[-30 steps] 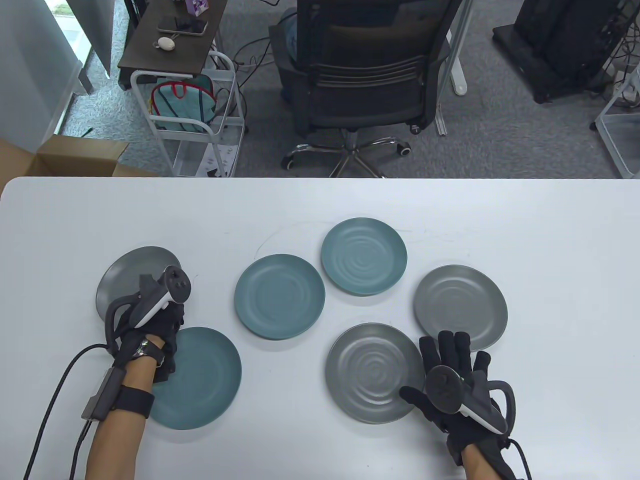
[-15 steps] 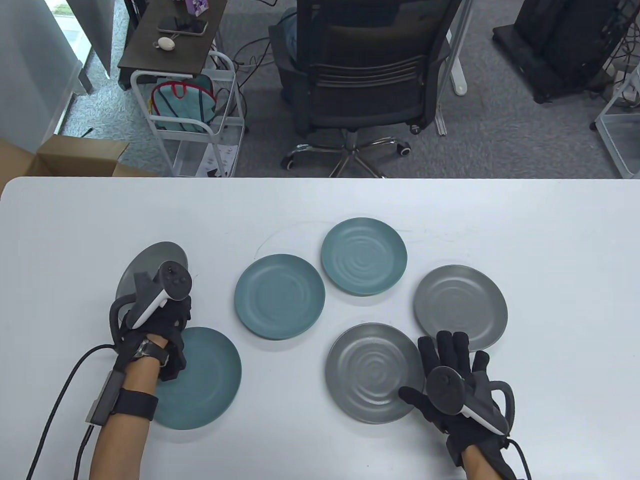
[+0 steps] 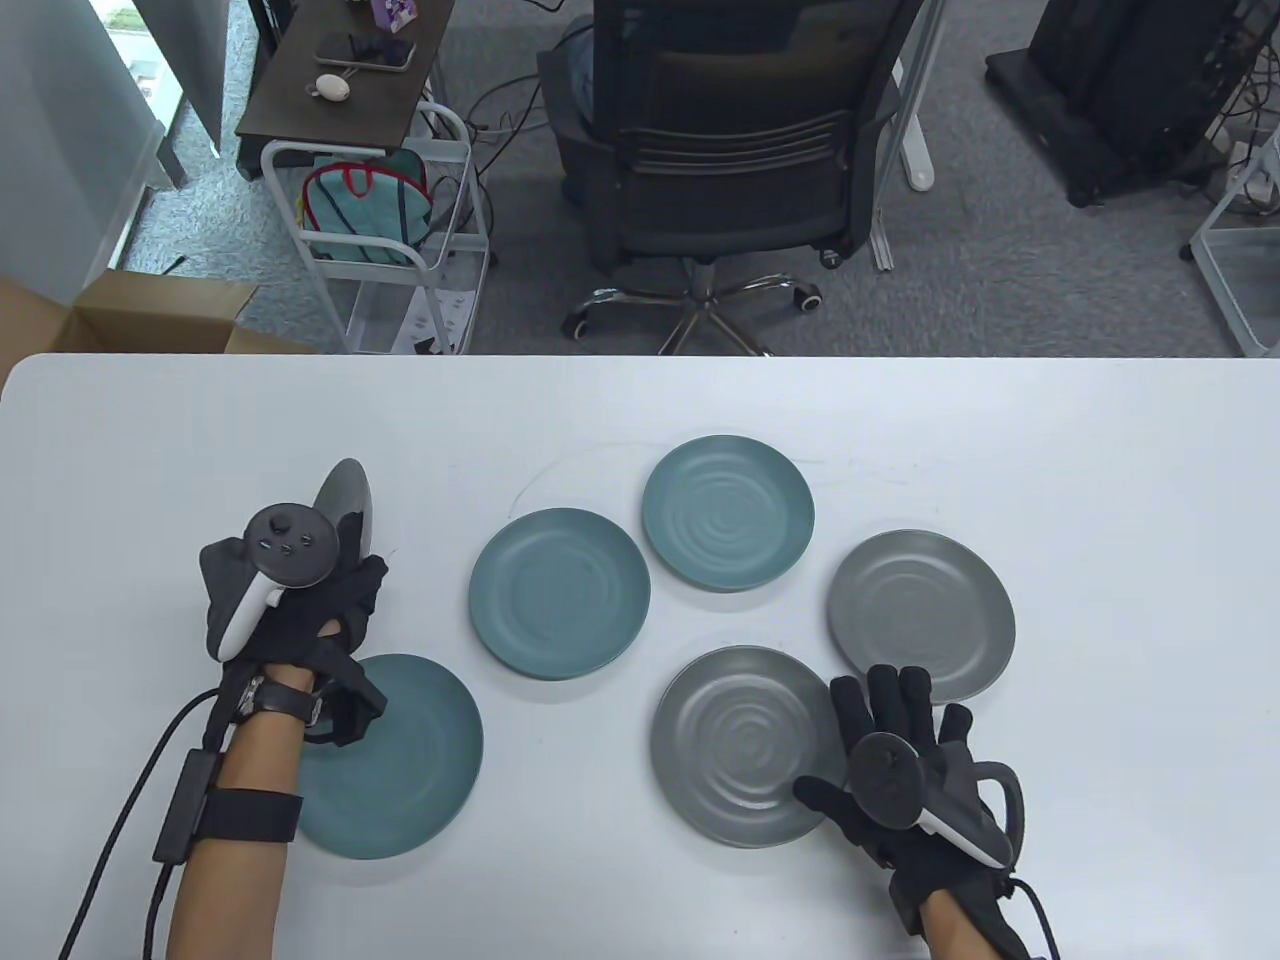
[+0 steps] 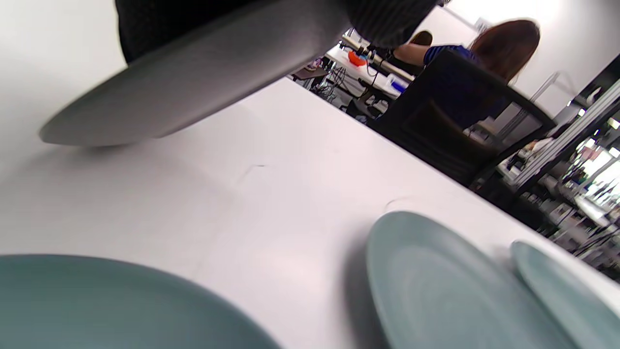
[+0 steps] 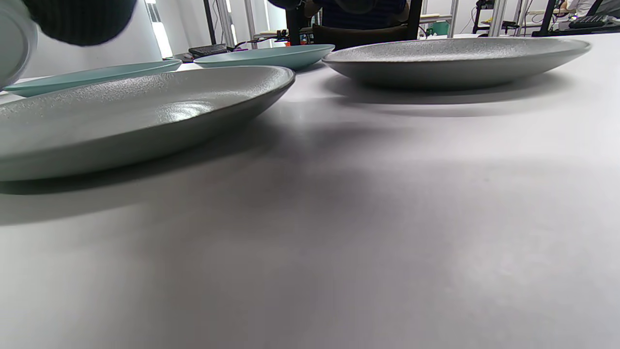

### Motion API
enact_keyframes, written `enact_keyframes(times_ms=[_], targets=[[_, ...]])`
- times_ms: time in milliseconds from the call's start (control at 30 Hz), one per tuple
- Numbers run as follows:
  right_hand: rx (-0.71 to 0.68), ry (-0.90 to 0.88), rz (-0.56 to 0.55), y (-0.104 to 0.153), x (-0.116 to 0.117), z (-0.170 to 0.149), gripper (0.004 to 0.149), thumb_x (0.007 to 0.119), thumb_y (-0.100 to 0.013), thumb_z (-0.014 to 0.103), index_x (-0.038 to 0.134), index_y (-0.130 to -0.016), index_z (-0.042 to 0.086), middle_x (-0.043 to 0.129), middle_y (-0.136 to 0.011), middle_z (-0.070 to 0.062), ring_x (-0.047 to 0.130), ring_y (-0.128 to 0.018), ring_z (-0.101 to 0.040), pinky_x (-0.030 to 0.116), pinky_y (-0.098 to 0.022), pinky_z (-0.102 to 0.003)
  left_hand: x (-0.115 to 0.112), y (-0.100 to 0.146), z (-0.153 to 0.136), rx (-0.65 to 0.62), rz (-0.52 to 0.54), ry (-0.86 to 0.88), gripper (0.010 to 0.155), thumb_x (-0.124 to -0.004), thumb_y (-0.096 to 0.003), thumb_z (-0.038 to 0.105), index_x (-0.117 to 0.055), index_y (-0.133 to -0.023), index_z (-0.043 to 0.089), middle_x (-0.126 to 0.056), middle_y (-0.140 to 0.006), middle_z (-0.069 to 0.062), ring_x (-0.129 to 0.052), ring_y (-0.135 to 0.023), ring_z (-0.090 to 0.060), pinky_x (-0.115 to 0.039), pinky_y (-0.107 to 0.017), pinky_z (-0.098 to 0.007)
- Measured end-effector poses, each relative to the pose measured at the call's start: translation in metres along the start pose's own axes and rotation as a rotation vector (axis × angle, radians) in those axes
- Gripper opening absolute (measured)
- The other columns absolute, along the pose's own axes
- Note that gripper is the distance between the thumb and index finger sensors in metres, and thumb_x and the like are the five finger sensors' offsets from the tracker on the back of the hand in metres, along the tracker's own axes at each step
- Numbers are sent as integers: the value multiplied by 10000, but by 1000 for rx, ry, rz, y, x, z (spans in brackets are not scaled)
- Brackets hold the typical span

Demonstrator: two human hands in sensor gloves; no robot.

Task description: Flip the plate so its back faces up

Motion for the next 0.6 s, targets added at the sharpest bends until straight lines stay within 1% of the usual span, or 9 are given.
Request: enact_keyframes(times_ms=[267, 333, 467, 600], targets=[[-3, 1, 6, 0, 1, 1, 951, 647, -451, 678, 239, -1142, 167, 206, -1195, -235, 157, -1080, -481, 222, -719, -743, 17, 1, -14, -31, 63, 315, 617, -655, -580, 364, -538, -1116, 83, -708, -1028, -213, -901, -893, -416, -892, -536, -422], [-4, 1, 7, 0, 1, 1, 951, 647, -452, 677, 239, -1143, 166, 206, -1195, -234, 158, -1080, -482, 223, -719, -743, 20, 0, -19, -23, 76, 378, 611, -655, -581, 366, -547, -1112, 84, -722, -1020, -203, -921, -881, -398, -901, -529, -406], [-5, 1, 9, -1, 1, 2, 952, 647, -451, 678, 241, -1142, 165, 207, -1194, -234, 158, -1080, -482, 224, -718, -743, 27, -1, -35, 13, 152, 482, 585, -665, -579, 361, -596, -1084, 74, -800, -960, -160, -1008, -803, -322, -941, -480, -343], [-7, 2, 11, -1, 2, 3, 951, 646, -451, 678, 241, -1142, 166, 206, -1195, -234, 157, -1080, -482, 222, -719, -743, 28, -5, -53, 64, 166, 587, 584, -666, -580, 358, -602, -1071, 50, -820, -929, -153, -1033, -768, -296, -951, -462, -320]])
Point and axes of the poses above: the tracker on the back of each hand, its own z axis roughly to the thumb side, its own y axis roughly from the fingertips to the wrist, x = y × z, the point moved 4 cm from there along -y, roughly from the wrist to the fingertips
